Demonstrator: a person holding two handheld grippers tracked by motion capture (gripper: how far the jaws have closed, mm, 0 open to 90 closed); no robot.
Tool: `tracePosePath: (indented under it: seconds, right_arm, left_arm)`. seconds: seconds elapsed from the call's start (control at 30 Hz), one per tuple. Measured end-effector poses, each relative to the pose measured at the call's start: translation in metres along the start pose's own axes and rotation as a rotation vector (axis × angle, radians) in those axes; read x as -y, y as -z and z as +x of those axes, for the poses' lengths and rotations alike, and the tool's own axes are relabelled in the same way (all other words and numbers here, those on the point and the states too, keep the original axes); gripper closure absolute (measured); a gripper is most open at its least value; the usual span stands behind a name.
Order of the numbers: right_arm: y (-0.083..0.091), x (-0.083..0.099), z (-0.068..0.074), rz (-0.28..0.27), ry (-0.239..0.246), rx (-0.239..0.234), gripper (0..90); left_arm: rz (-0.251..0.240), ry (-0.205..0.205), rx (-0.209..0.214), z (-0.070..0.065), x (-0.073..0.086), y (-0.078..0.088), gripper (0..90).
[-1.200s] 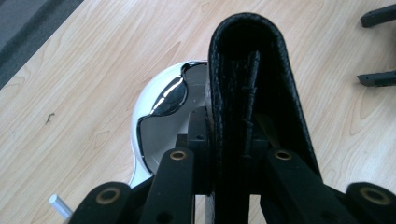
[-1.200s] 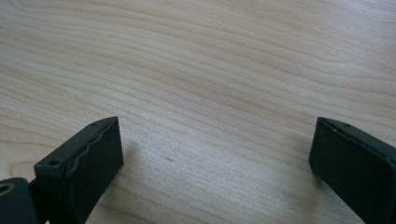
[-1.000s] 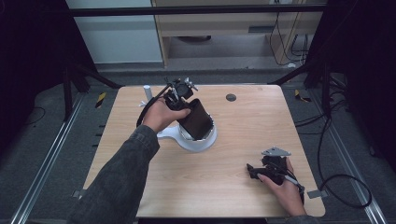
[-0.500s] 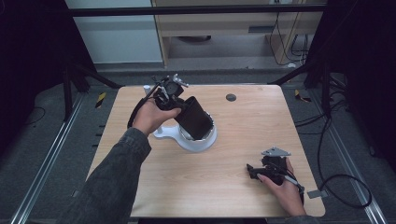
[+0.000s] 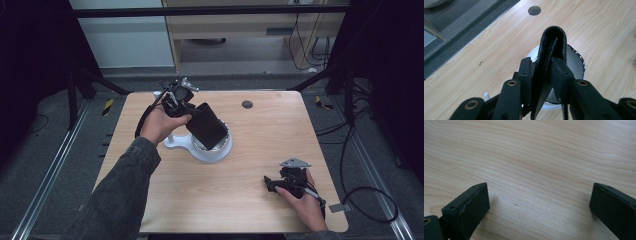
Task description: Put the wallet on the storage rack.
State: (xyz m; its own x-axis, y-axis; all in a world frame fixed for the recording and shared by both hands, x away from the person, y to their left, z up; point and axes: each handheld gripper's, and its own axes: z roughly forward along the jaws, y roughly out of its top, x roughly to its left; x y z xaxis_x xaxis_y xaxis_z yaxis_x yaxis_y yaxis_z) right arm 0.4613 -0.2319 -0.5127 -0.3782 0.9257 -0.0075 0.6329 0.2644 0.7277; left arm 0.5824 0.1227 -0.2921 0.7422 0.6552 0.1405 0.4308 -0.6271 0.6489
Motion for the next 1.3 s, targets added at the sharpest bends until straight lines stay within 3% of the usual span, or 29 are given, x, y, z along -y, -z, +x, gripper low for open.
tracePosePath:
  seconds: [0.43, 0.5, 0.57, 0.83, 1.0, 1.13, 1.3]
  right_arm:
    - [0.000, 0.000, 0.001, 0.001, -0.004, -0.002, 3.0]
    - [0.000, 0.000, 0.001, 0.001, -0.004, -0.002, 3.0]
    - [0.000, 0.000, 0.001, 0.001, -0.004, -0.002, 3.0]
    - [0.000, 0.000, 0.001, -0.001, 0.000, -0.004, 3.0]
    - [0.000, 0.000, 0.001, -0.001, 0.003, -0.004, 3.0]
    - [0.000, 0.000, 0.001, 0.000, 0.003, -0.003, 3.0]
    - [0.000, 0.000, 0.001, -0.001, 0.002, -0.005, 3.0]
  left_arm:
    - [-0.039, -0.010, -0.007, -0.003, 0.000, 0.007, 63.4]
    - [-0.019, -0.011, 0.007, -0.004, 0.000, 0.006, 70.2]
    - [-0.005, -0.014, -0.013, -0.003, 0.000, 0.005, 74.3]
    - [-0.026, 0.046, -0.052, 0.006, -0.003, -0.003, 76.3]
    - [-0.027, 0.047, -0.066, 0.012, -0.003, -0.005, 74.3]
    - [-0.043, 0.070, -0.077, 0.014, -0.003, -0.008, 72.6]
    - [-0.042, 0.057, -0.070, 0.013, -0.002, -0.006, 71.9]
